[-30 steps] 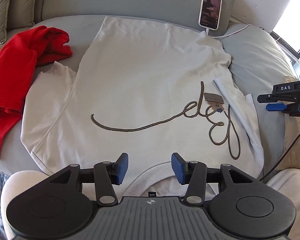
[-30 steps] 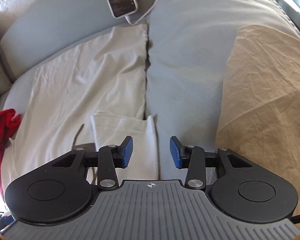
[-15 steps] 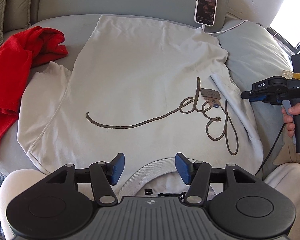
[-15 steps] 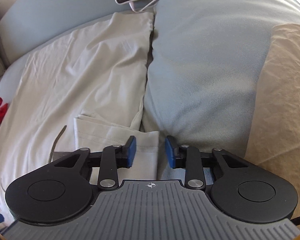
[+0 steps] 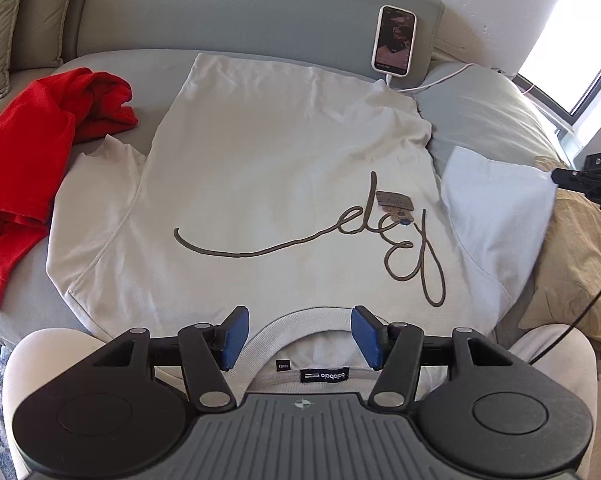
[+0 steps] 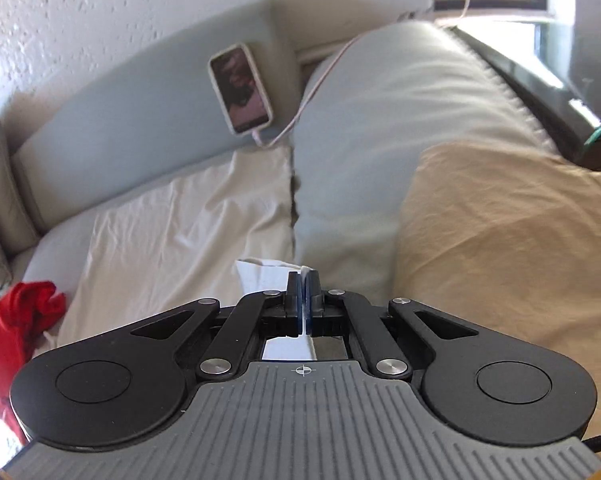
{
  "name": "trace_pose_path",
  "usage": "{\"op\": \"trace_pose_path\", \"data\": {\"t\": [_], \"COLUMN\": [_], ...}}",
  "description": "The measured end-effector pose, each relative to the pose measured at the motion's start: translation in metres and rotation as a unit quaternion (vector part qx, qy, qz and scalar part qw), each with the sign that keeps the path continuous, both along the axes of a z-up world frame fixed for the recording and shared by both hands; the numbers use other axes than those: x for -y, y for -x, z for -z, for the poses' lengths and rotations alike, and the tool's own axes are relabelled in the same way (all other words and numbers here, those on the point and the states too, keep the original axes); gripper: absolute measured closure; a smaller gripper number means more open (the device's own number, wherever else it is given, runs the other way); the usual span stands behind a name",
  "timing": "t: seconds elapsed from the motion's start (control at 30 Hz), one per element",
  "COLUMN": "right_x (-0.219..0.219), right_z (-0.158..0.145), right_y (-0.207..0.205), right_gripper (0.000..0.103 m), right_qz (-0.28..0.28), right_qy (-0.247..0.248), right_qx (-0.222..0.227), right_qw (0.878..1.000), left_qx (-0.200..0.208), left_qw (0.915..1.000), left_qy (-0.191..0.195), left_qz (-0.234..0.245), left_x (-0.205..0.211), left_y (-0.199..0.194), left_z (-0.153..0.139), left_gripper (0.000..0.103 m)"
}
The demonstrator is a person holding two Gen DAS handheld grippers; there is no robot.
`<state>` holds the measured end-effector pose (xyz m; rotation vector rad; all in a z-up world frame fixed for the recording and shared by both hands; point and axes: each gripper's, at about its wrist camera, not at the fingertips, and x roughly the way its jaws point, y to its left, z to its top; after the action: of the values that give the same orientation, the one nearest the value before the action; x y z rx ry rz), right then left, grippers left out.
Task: Fold clothes
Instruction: 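Grasp the cream shirt sleeve with the right gripper and spread it out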
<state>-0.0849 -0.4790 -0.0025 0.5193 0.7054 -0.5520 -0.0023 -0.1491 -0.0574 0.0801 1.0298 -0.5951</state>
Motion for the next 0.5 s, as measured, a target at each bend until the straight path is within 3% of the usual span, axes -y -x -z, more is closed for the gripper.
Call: {"op": "trace_pose_path", "data": {"t": [0.07,0.2,0.3,0.5], "right_x": [-0.003,0.005,0.011,-0.008], "right_z": [-0.012,-0.003,0.015,0.01], "right_y": [0.021,0.049,0.057,0.058], "right_gripper": [0.102,0.102,0.102,0.097], "right_qz": [0.038,0.094,0.103,0.071], "right_qy": [0.023,0.054,0.026,0.023], "right_qx": [0.004,-0.039,-0.057,-0.035], "right_qw": [0.999,0.993,0.993,0.997], "left_qx": [-0.002,-0.016,-0.029,-0.036], "left_qw": [0.9999,0.9996,0.9992,0.9993], "left_qy": [0.006,0.004,0.002,0.002], "left_qz": [0.008,0.021,0.027,0.009], "left_x": [0.001,0.004,0.004,-0.003], "left_y": [0.004,0.012,0.017,0.016], "left_z": [-0.001,0.006,0.012,0.014], "left_gripper": [0.047,0.047,0.047,0.045]}}
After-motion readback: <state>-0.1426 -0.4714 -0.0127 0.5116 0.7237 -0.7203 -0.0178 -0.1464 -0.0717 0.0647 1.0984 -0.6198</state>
